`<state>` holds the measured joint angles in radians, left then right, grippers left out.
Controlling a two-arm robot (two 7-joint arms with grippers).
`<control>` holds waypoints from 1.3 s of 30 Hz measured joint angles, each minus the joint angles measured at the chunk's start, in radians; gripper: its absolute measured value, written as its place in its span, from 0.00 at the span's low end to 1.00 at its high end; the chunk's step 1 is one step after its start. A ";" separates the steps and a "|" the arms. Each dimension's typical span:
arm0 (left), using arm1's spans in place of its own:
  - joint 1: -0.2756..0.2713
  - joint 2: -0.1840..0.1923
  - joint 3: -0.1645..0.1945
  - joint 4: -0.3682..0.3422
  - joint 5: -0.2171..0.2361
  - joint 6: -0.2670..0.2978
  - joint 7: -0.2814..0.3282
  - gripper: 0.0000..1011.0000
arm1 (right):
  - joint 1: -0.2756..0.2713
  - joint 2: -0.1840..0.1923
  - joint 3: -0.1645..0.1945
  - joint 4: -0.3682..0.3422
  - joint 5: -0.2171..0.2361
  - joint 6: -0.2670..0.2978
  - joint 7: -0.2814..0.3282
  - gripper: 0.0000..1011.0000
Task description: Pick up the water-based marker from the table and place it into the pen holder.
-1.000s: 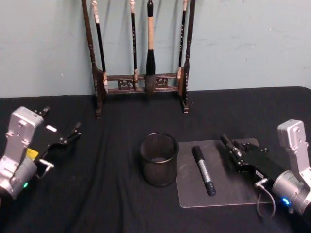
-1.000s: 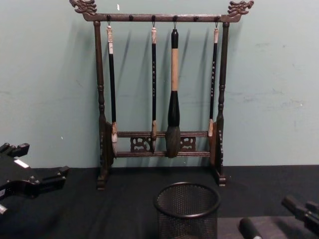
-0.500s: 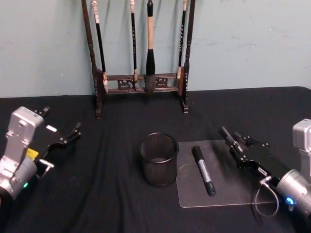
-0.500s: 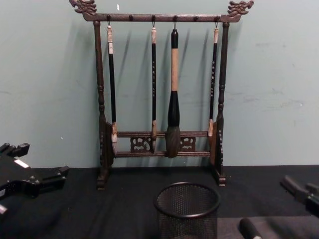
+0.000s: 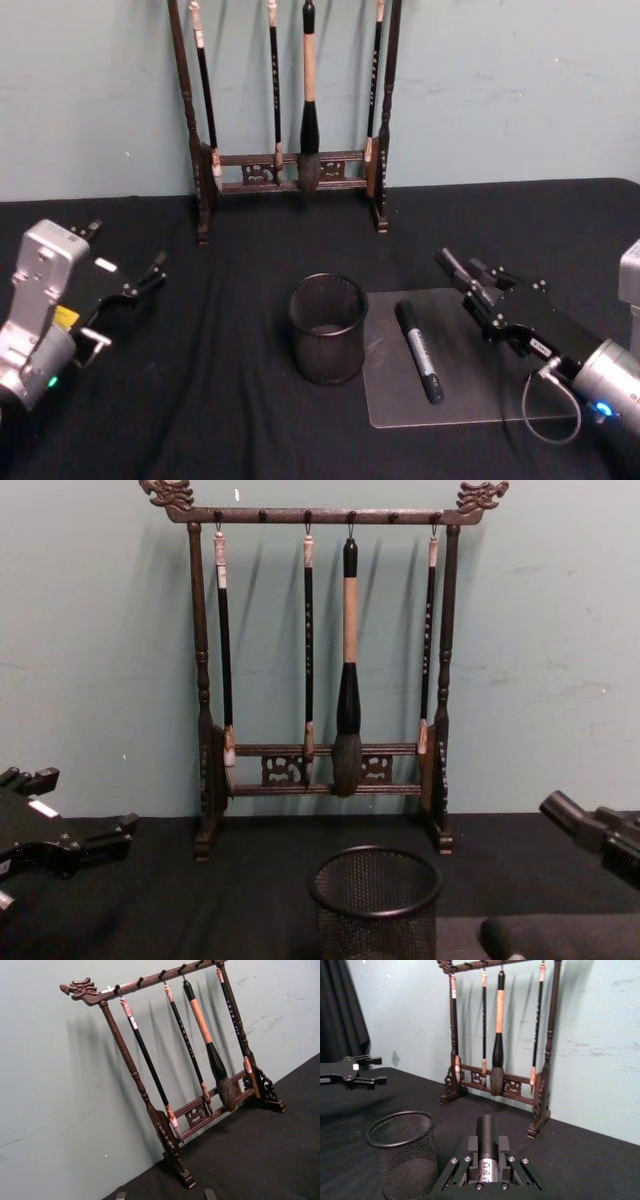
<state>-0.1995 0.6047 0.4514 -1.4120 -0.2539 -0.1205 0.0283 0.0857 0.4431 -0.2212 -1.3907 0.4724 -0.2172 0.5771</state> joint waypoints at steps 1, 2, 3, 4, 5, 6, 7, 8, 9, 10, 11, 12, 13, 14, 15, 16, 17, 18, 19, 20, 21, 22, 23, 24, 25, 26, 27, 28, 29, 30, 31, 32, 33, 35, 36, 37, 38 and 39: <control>0.000 0.000 0.000 0.000 0.000 0.000 0.000 1.00 | 0.001 0.003 -0.005 -0.006 0.001 0.000 0.002 0.23; 0.000 0.000 0.000 0.000 0.000 0.000 0.000 1.00 | 0.002 0.005 -0.007 -0.010 0.001 0.000 0.002 0.23; 0.000 0.000 0.000 0.000 0.000 0.000 0.000 1.00 | 0.002 0.006 -0.009 -0.013 0.001 0.000 0.002 0.23; 0.000 0.000 0.000 0.000 0.000 0.000 0.000 1.00 | 0.003 0.007 -0.011 -0.016 0.001 0.000 0.002 0.23; 0.000 0.000 0.000 0.000 0.000 0.000 0.000 1.00 | 0.004 0.007 -0.013 -0.019 0.001 -0.001 0.002 0.24; 0.000 0.000 0.000 0.000 0.000 0.000 0.000 1.00 | 0.007 0.008 -0.017 -0.023 0.002 -0.002 0.002 0.23; 0.000 0.000 0.000 0.000 0.000 0.000 0.000 1.00 | 0.009 0.008 -0.019 -0.025 0.003 -0.002 0.002 0.23; 0.000 0.000 0.000 0.000 0.000 0.000 0.000 1.00 | 0.014 0.007 -0.024 -0.028 0.003 -0.003 0.002 0.23; 0.000 0.000 0.000 0.000 0.000 0.000 0.000 1.00 | 0.014 0.007 -0.024 -0.028 0.003 -0.003 0.002 0.23; 0.000 0.000 0.000 0.000 0.000 0.000 0.000 1.00 | 0.019 0.006 -0.029 -0.031 0.003 -0.003 0.001 0.23; 0.000 0.000 0.000 0.000 0.000 0.000 0.000 1.00 | 0.021 0.005 -0.032 -0.032 0.003 -0.003 0.001 0.23; 0.000 0.000 0.000 0.000 0.000 0.000 0.000 1.00 | 0.027 0.003 -0.038 -0.034 0.003 -0.004 0.000 0.23; 0.000 0.000 0.000 0.000 0.000 0.000 0.000 1.00 | 0.030 0.002 -0.040 -0.035 0.003 -0.004 0.000 0.23; 0.000 0.000 0.000 0.000 0.000 0.000 0.000 1.00 | 0.035 0.000 -0.046 -0.037 0.002 -0.003 -0.002 0.23; 0.000 0.000 0.000 0.000 0.000 0.000 0.000 1.00 | 0.037 -0.001 -0.049 -0.038 0.001 -0.003 -0.003 0.23; 0.000 0.000 0.000 0.000 0.000 0.000 0.000 1.00 | 0.039 -0.002 -0.052 -0.039 -0.001 -0.003 -0.004 0.23; 0.000 0.000 0.000 0.000 0.000 0.000 0.000 1.00 | 0.042 -0.003 -0.058 -0.041 -0.005 -0.004 -0.004 0.23; 0.000 0.000 0.000 0.000 0.000 0.000 0.000 1.00 | 0.044 -0.004 -0.061 -0.041 -0.006 -0.005 -0.004 0.23; 0.000 0.000 0.000 0.000 0.000 0.000 0.000 1.00 | 0.046 -0.005 -0.064 -0.041 -0.008 -0.006 -0.005 0.23; 0.000 0.000 0.000 0.000 0.000 0.000 0.000 1.00 | 0.048 -0.006 -0.067 -0.041 -0.010 -0.007 -0.005 0.23; 0.000 0.000 0.000 0.000 0.000 0.000 0.000 1.00 | 0.053 -0.010 -0.073 -0.041 -0.014 -0.007 -0.007 0.23; 0.000 0.000 0.000 0.000 0.000 0.000 0.000 1.00 | 0.056 -0.011 -0.076 -0.041 -0.015 -0.008 -0.008 0.24; 0.000 0.000 0.000 0.000 0.000 0.000 0.000 1.00 | 0.059 -0.013 -0.079 -0.039 -0.018 -0.009 -0.008 0.23; 0.000 0.000 0.000 0.000 0.000 0.000 0.000 1.00 | 0.066 -0.019 -0.085 -0.034 -0.022 -0.010 -0.010 0.23; 0.000 0.000 0.000 0.000 0.000 0.000 0.000 1.00 | 0.070 -0.022 -0.089 -0.031 -0.024 -0.010 -0.012 0.23; 0.000 0.000 0.000 0.000 0.000 0.000 0.000 1.00 | 0.079 -0.028 -0.096 -0.024 -0.028 -0.009 -0.015 0.23; 0.000 0.000 0.000 0.000 0.000 0.000 0.000 1.00 | 0.079 -0.028 -0.096 -0.024 -0.028 -0.009 -0.015 0.23; 0.000 0.000 0.000 0.000 0.000 0.000 0.000 1.00 | 0.088 -0.035 -0.104 -0.017 -0.033 -0.009 -0.017 0.23; 0.000 0.000 0.000 0.000 0.000 0.000 0.000 1.00 | 0.092 -0.039 -0.108 -0.014 -0.035 -0.009 -0.018 0.23; 0.000 0.000 0.000 0.000 0.000 0.000 0.000 1.00 | 0.100 -0.046 -0.114 -0.007 -0.041 -0.010 -0.019 0.23; 0.000 0.000 0.000 0.000 0.000 0.000 0.000 1.00 | 0.105 -0.050 -0.118 -0.004 -0.043 -0.010 -0.021 0.23; 0.000 0.000 0.000 0.000 0.000 0.000 0.000 1.00 | 0.109 -0.053 -0.121 -0.001 -0.045 -0.011 -0.022 0.24; 0.000 0.000 0.000 0.000 0.000 0.000 0.000 1.00 | 0.116 -0.060 -0.126 0.004 -0.050 -0.012 -0.022 0.24; 0.000 0.000 0.000 0.000 0.000 0.000 0.000 1.00 | 0.125 -0.066 -0.132 0.009 -0.052 -0.014 -0.023 0.23; 0.000 0.000 0.000 0.000 0.000 0.000 0.000 1.00 | 0.129 -0.069 -0.135 0.012 -0.054 -0.015 -0.023 0.23; 0.000 0.000 0.000 0.000 0.000 0.000 0.000 1.00 | 0.139 -0.077 -0.140 0.021 -0.057 -0.015 -0.023 0.23; 0.000 0.000 0.000 0.000 0.000 0.000 0.000 1.00 | 0.144 -0.080 -0.143 0.026 -0.059 -0.015 -0.024 0.23; 0.000 0.000 0.000 0.000 0.000 0.000 0.000 1.00 | 0.152 -0.086 -0.149 0.035 -0.063 -0.016 -0.024 0.23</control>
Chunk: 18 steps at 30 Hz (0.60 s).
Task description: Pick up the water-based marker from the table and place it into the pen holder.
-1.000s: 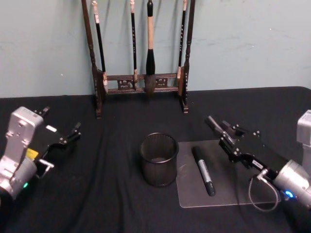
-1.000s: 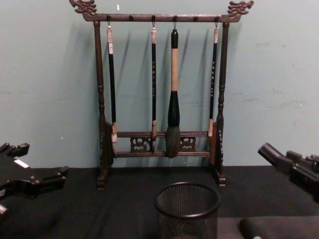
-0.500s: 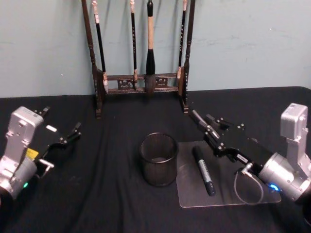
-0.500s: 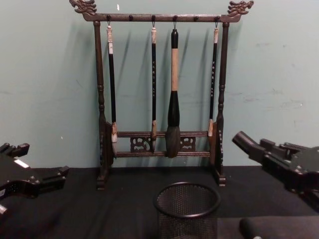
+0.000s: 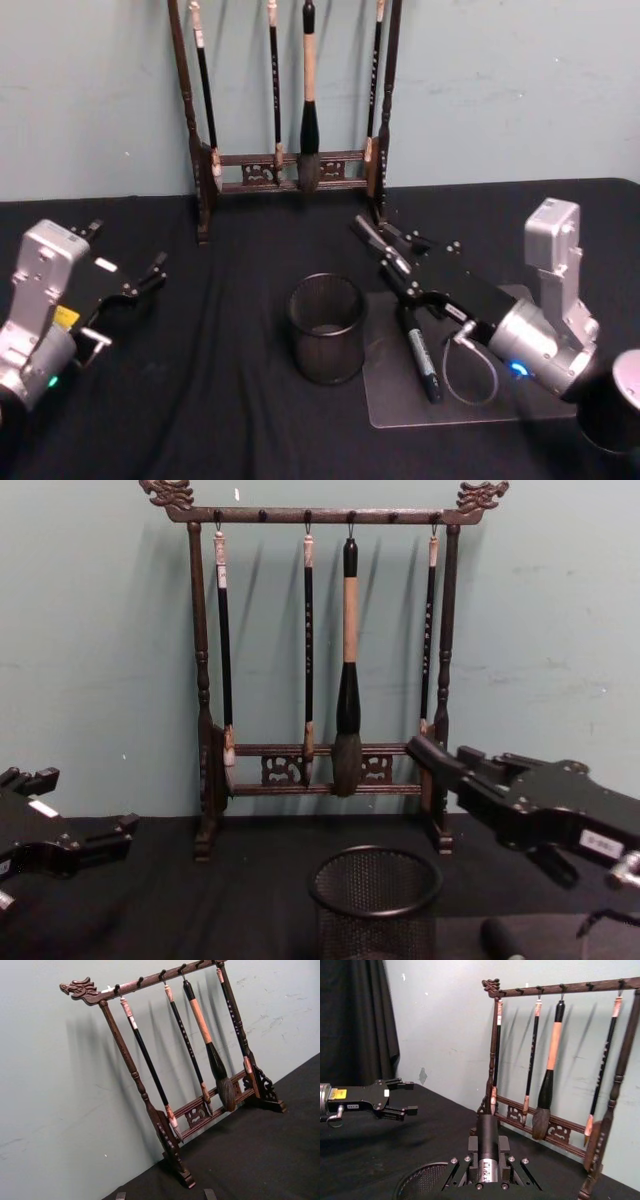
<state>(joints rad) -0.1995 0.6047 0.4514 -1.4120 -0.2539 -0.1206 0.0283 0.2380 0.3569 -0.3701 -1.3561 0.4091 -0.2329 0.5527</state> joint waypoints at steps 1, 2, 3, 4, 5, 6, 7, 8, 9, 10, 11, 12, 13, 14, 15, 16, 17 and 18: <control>0.000 0.000 0.000 0.000 0.000 0.000 0.000 1.00 | 0.005 -0.003 -0.003 0.005 -0.002 0.000 0.000 0.23; 0.000 0.000 0.000 0.000 0.000 0.000 0.000 1.00 | 0.010 -0.007 -0.006 0.010 -0.004 -0.001 0.000 0.23; 0.000 0.000 0.000 0.000 0.000 0.000 0.000 1.00 | 0.015 -0.010 -0.009 0.015 -0.007 -0.001 0.000 0.23; 0.000 0.000 0.000 0.000 0.000 0.000 0.000 1.00 | 0.024 -0.017 -0.014 0.027 -0.011 -0.002 0.000 0.23; 0.000 0.000 0.000 0.000 0.000 0.000 0.000 1.00 | 0.028 -0.020 -0.017 0.031 -0.013 -0.002 0.000 0.23; 0.000 0.000 0.000 0.000 0.000 0.000 0.000 1.00 | 0.033 -0.024 -0.020 0.036 -0.015 -0.003 -0.001 0.23; 0.000 0.000 0.000 0.000 0.000 0.000 0.000 1.00 | 0.041 -0.031 -0.027 0.044 -0.021 -0.003 -0.001 0.24; 0.000 0.000 0.000 0.000 0.000 0.000 0.000 1.00 | 0.046 -0.035 -0.030 0.049 -0.025 -0.003 -0.002 0.24; 0.000 0.000 0.000 0.000 0.000 0.000 0.000 1.00 | 0.051 -0.040 -0.034 0.053 -0.027 -0.003 -0.003 0.23; 0.000 0.000 0.000 0.000 0.000 0.000 0.000 1.00 | 0.054 -0.043 -0.037 0.056 -0.030 -0.003 -0.004 0.23; 0.000 0.000 0.000 0.000 0.000 0.000 0.000 1.00 | 0.063 -0.051 -0.043 0.064 -0.036 -0.003 -0.006 0.23; 0.000 0.000 0.000 0.000 0.000 0.000 0.000 1.00 | 0.067 -0.055 -0.046 0.068 -0.040 -0.003 -0.007 0.23; 0.000 0.000 0.000 0.000 0.000 0.000 0.000 1.00 | 0.075 -0.063 -0.053 0.074 -0.046 -0.004 -0.008 0.23; 0.000 0.000 0.000 0.000 0.000 0.000 0.000 1.00 | 0.078 -0.067 -0.056 0.078 -0.049 -0.004 -0.009 0.23; 0.000 0.000 0.000 0.000 0.000 0.000 0.000 1.00 | 0.086 -0.074 -0.062 0.085 -0.054 -0.005 -0.010 0.23; 0.000 0.000 0.000 0.000 0.000 0.000 0.000 1.00 | 0.086 -0.074 -0.062 0.085 -0.054 -0.005 -0.010 0.23; 0.000 0.000 0.000 0.000 0.000 0.000 0.000 1.00 | 0.094 -0.082 -0.067 0.091 -0.059 -0.005 -0.011 0.23; 0.000 0.000 0.000 0.000 0.000 0.000 0.000 1.00 | 0.098 -0.086 -0.070 0.094 -0.061 -0.005 -0.011 0.23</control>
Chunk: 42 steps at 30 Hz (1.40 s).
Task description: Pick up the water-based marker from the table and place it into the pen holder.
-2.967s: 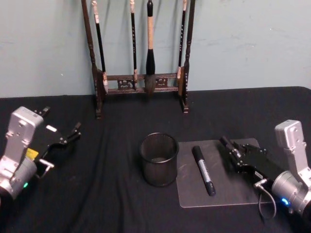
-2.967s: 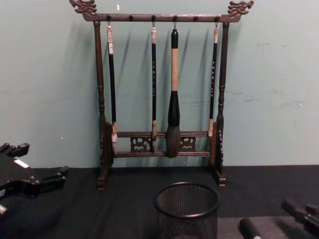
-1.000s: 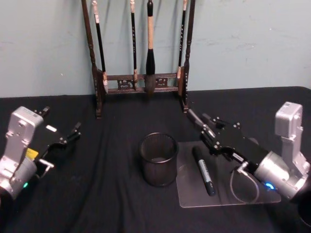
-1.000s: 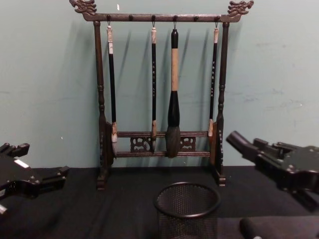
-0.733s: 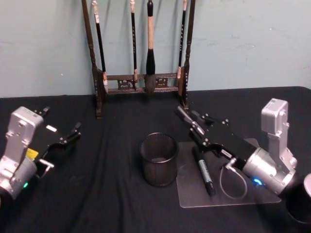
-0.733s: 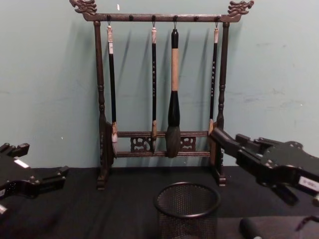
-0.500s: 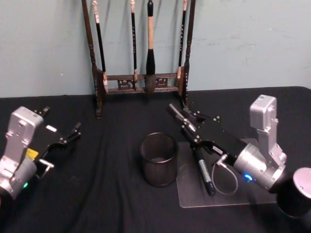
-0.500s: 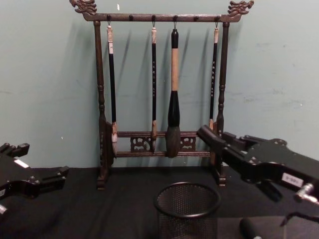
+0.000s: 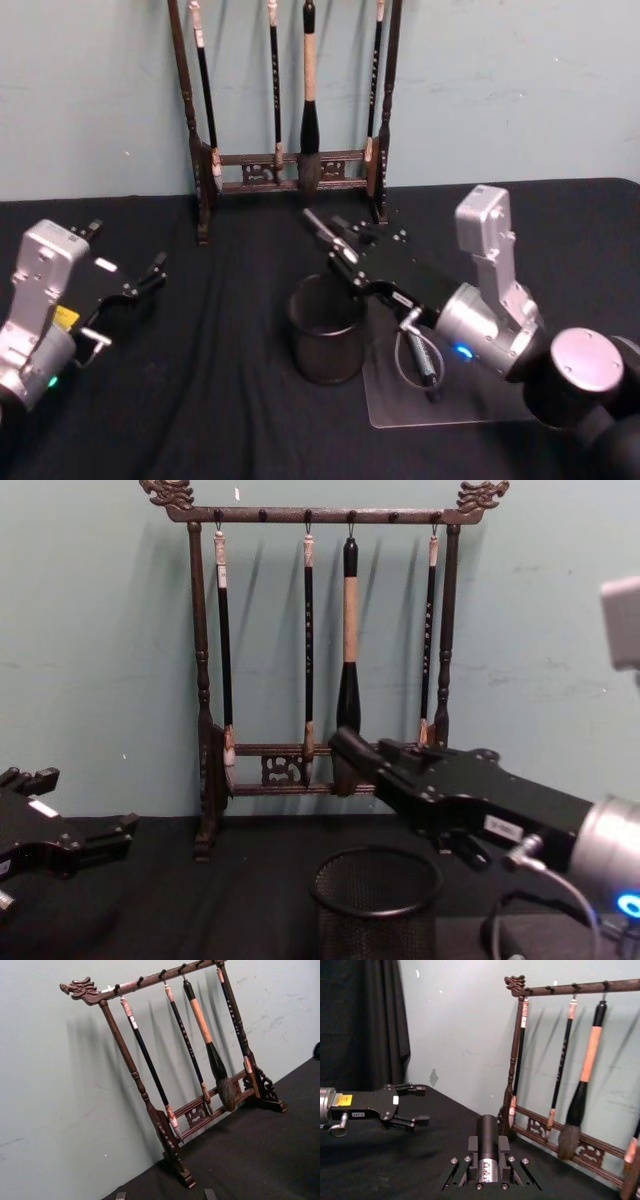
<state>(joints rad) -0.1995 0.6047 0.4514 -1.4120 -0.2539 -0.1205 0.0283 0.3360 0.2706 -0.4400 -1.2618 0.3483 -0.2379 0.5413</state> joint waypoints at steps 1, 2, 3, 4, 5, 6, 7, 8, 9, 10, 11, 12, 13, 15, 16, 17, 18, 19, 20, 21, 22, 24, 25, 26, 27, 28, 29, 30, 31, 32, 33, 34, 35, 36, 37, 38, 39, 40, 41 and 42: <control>0.000 0.000 0.000 0.000 0.000 0.000 0.000 1.00 | 0.004 -0.004 -0.002 0.003 -0.002 0.000 -0.001 0.23; 0.000 0.000 0.000 0.000 0.000 0.000 0.000 1.00 | 0.012 -0.012 -0.007 0.011 -0.006 0.000 -0.002 0.23; 0.000 0.000 0.000 0.000 0.000 0.000 0.000 1.00 | 0.016 -0.016 -0.009 0.015 -0.007 0.000 -0.002 0.23; 0.000 0.000 0.000 0.000 0.000 0.000 0.000 1.00 | 0.024 -0.023 -0.013 0.023 -0.010 0.000 -0.003 0.23; 0.000 0.000 0.000 0.000 0.000 0.000 0.000 1.00 | 0.024 -0.023 -0.013 0.023 -0.010 0.000 -0.003 0.24; 0.000 0.000 0.000 0.000 0.000 0.000 0.000 1.00 | 0.032 -0.030 -0.017 0.031 -0.013 0.000 -0.004 0.23; 0.000 0.000 0.000 0.000 0.000 0.000 0.000 1.00 | 0.034 -0.033 -0.018 0.034 -0.014 0.000 -0.004 0.23; 0.000 0.000 0.000 0.000 0.000 0.000 0.000 1.00 | 0.038 -0.036 -0.020 0.039 -0.015 0.000 -0.004 0.23; 0.000 0.000 0.000 0.000 0.000 0.000 0.000 1.00 | 0.045 -0.041 -0.024 0.048 -0.018 0.000 -0.003 0.23; 0.000 0.000 0.000 0.000 0.000 0.000 0.000 1.00 | 0.048 -0.043 -0.025 0.052 -0.018 0.000 -0.002 0.23; 0.000 0.000 0.000 0.000 0.000 0.000 0.000 1.00 | 0.051 -0.046 -0.027 0.056 -0.019 -0.001 0.000 0.23; 0.000 0.000 0.000 0.000 0.000 0.000 0.000 1.00 | 0.054 -0.048 -0.028 0.060 -0.019 -0.002 0.002 0.23; 0.000 0.000 0.000 0.000 0.000 0.000 0.000 1.00 | 0.059 -0.052 -0.030 0.069 -0.019 -0.004 0.005 0.23; 0.000 0.000 0.000 0.000 0.000 0.000 0.000 1.00 | 0.068 -0.058 -0.034 0.082 -0.020 -0.007 0.009 0.24; 0.000 0.000 0.000 0.000 0.000 0.000 0.000 1.00 | 0.070 -0.060 -0.035 0.085 -0.021 -0.007 0.009 0.23; 0.000 0.000 0.000 0.000 0.000 0.000 0.000 1.00 | 0.073 -0.062 -0.036 0.090 -0.022 -0.008 0.010 0.23; 0.000 0.000 0.000 0.000 0.000 0.000 0.000 1.00 | 0.078 -0.066 -0.038 0.098 -0.023 -0.010 0.011 0.23; 0.000 0.000 0.000 0.000 0.000 0.000 0.000 1.00 | 0.081 -0.068 -0.039 0.102 -0.023 -0.010 0.012 0.23; 0.000 0.000 0.000 0.000 0.000 0.000 0.000 1.00 | 0.084 -0.069 -0.040 0.106 -0.023 -0.011 0.014 0.23; 0.000 0.000 0.000 0.000 0.000 0.000 0.000 1.00 | 0.086 -0.071 -0.041 0.109 -0.023 -0.011 0.016 0.23; 0.000 0.000 0.000 0.000 0.000 0.000 0.000 1.00 | 0.090 -0.073 -0.043 0.116 -0.023 -0.012 0.021 0.23; 0.000 0.000 0.000 0.000 0.000 0.000 0.000 1.00 | 0.091 -0.074 -0.044 0.117 -0.024 -0.012 0.021 0.23; 0.000 0.000 0.000 0.000 0.000 0.000 0.000 1.00 | 0.091 -0.073 -0.043 0.116 -0.024 -0.012 0.021 0.23; 0.000 0.000 0.000 0.000 0.000 0.000 0.000 1.00 | 0.090 -0.073 -0.043 0.116 -0.024 -0.012 0.021 0.23; 0.000 0.000 0.000 0.000 0.000 0.000 0.000 1.00 | 0.090 -0.073 -0.043 0.115 -0.024 -0.012 0.021 0.23; 0.000 0.000 0.000 0.000 0.000 0.000 0.000 1.00 | 0.090 -0.073 -0.043 0.115 -0.024 -0.012 0.021 0.23; 0.000 0.000 0.000 0.000 0.000 0.000 0.000 1.00 | 0.089 -0.072 -0.042 0.114 -0.024 -0.012 0.021 0.23; 0.000 0.000 0.000 0.000 0.000 0.000 0.000 1.00 | 0.089 -0.072 -0.042 0.113 -0.024 -0.012 0.021 0.23; 0.000 0.000 0.000 0.000 0.000 0.000 0.000 1.00 | 0.088 -0.072 -0.042 0.113 -0.024 -0.012 0.020 0.23; 0.000 0.000 0.000 0.000 0.000 0.000 0.000 1.00 | 0.088 -0.072 -0.042 0.112 -0.024 -0.012 0.020 0.24; 0.000 0.000 0.000 0.000 0.000 0.000 0.000 1.00 | 0.088 -0.072 -0.042 0.112 -0.024 -0.012 0.020 0.25; 0.000 0.000 0.000 0.000 0.000 0.000 0.000 1.00 | 0.088 -0.072 -0.041 0.112 -0.024 -0.012 0.020 0.27; 0.000 0.000 0.000 0.000 0.000 0.000 0.000 1.00 | 0.087 -0.071 -0.041 0.111 -0.024 -0.012 0.019 0.30; 0.000 0.000 0.000 0.000 0.000 0.000 0.000 1.00 | 0.087 -0.071 -0.041 0.111 -0.024 -0.012 0.019 0.34; 0.000 0.000 0.000 0.000 0.000 0.000 0.000 1.00 | 0.087 -0.071 -0.041 0.110 -0.023 -0.012 0.019 0.36; 0.000 0.000 0.000 0.000 0.000 0.000 0.000 1.00 | 0.087 -0.071 -0.041 0.110 -0.023 -0.012 0.019 0.38; 0.000 0.000 0.000 0.000 0.000 0.000 0.000 1.00 | 0.086 -0.071 -0.041 0.110 -0.023 -0.012 0.019 0.41; 0.000 0.000 0.000 0.000 0.000 0.000 0.000 1.00 | 0.086 -0.071 -0.041 0.110 -0.023 -0.012 0.019 0.46; 0.000 0.000 0.000 0.000 0.000 0.000 0.000 1.00 | 0.086 -0.071 -0.041 0.109 -0.023 -0.012 0.019 0.50; 0.000 0.000 0.000 0.000 0.000 0.000 0.000 1.00 | 0.086 -0.071 -0.041 0.109 -0.023 -0.012 0.018 0.52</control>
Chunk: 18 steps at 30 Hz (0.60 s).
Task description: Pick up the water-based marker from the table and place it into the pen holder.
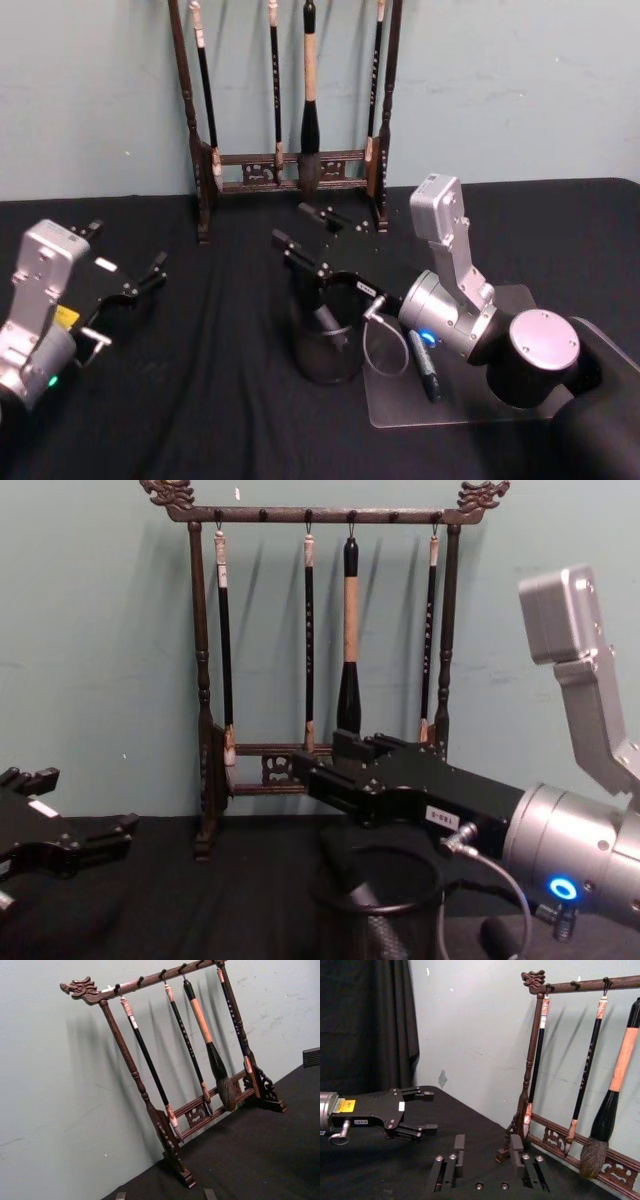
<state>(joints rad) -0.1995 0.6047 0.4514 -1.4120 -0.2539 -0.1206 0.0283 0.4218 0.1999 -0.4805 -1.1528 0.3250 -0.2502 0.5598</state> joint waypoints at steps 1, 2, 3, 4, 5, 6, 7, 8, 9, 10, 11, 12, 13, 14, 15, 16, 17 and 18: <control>0.000 0.000 0.000 0.000 0.000 0.000 0.000 1.00 | 0.000 0.000 0.000 0.000 0.000 0.000 0.000 0.56; 0.000 0.000 0.000 0.000 0.000 0.000 0.000 1.00 | 0.000 0.000 0.000 0.000 0.000 0.000 0.000 0.60; 0.000 0.000 0.000 0.000 0.000 0.000 0.000 1.00 | 0.000 0.000 0.000 0.000 0.000 0.000 0.000 0.61; 0.000 0.000 0.000 0.000 0.000 0.000 0.000 1.00 | 0.000 0.000 0.000 -0.001 0.000 0.000 0.000 0.64; 0.000 0.000 0.000 0.000 0.000 0.000 0.000 1.00 | -0.001 0.000 0.001 -0.001 0.000 0.000 0.000 0.66; 0.000 0.000 0.000 0.000 0.000 0.000 0.000 1.00 | -0.001 0.001 0.001 -0.001 0.000 0.000 -0.001 0.72; 0.000 0.000 0.000 0.000 0.000 0.000 0.000 1.00 | -0.001 0.001 0.001 -0.001 0.000 0.000 -0.001 0.74; 0.000 0.000 0.000 0.000 0.000 0.000 0.000 1.00 | -0.001 0.001 0.001 -0.001 0.001 0.000 -0.001 0.75; 0.000 0.000 0.000 0.000 0.000 0.000 0.000 1.00 | -0.001 0.001 0.001 -0.001 0.001 0.001 -0.001 0.82; 0.000 0.000 0.000 0.000 0.000 0.000 0.000 1.00 | -0.001 0.001 0.001 -0.001 0.001 0.001 -0.001 0.85; 0.000 0.000 0.000 0.000 0.000 0.000 0.000 1.00 | -0.001 0.001 0.001 -0.001 0.001 0.001 -0.001 0.85; 0.000 0.000 0.000 0.000 0.000 0.000 0.000 1.00 | -0.001 0.001 0.001 -0.002 0.001 0.001 -0.001 0.88; 0.000 0.000 0.000 0.000 0.000 0.000 0.000 1.00 | -0.001 0.001 0.001 -0.002 0.001 0.001 -0.001 0.92; 0.000 0.000 0.000 0.000 0.000 0.000 0.000 1.00 | -0.001 0.001 0.001 -0.002 0.001 0.001 -0.002 0.93; 0.000 0.000 0.000 0.000 0.000 0.000 0.000 1.00 | -0.001 0.001 0.001 -0.002 0.001 0.001 -0.002 0.95; 0.000 0.000 0.000 0.000 0.000 0.000 0.000 1.00 | -0.001 0.001 0.001 -0.002 0.001 0.001 -0.002 0.99; 0.000 0.000 0.000 0.000 0.000 0.000 0.000 1.00 | -0.001 0.001 0.001 -0.002 0.001 0.001 -0.002 0.99; 0.000 0.000 0.000 0.000 0.000 0.000 0.000 1.00 | -0.001 0.001 0.001 -0.002 0.001 0.001 -0.002 0.99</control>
<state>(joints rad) -0.1996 0.6047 0.4514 -1.4120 -0.2539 -0.1205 0.0283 0.4203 0.2011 -0.4796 -1.1548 0.3256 -0.2490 0.5581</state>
